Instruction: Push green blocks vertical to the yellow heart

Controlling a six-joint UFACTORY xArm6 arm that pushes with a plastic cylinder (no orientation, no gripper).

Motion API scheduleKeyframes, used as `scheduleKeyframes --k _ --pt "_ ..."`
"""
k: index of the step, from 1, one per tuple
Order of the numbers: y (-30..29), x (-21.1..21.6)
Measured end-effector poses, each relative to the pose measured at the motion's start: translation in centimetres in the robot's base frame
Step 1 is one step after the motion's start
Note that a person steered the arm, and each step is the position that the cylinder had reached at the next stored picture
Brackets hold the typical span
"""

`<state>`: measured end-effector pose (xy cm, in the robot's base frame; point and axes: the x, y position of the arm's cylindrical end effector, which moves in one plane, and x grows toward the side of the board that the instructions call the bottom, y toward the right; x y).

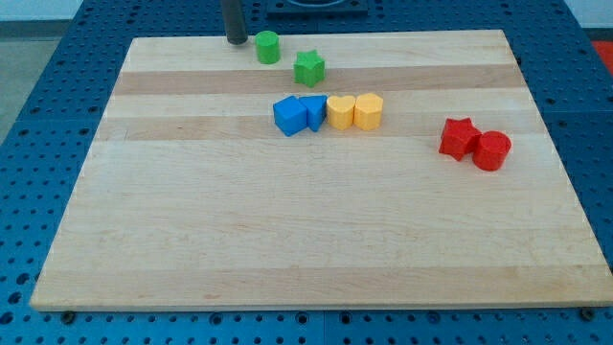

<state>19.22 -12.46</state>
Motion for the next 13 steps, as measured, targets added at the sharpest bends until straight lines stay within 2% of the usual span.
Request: scheduleKeyframes --k 3,7,10,13 --pt "4.8 0.5" --pt "6.1 3.8" --pt "5.8 4.3" --pt "0.7 5.6"
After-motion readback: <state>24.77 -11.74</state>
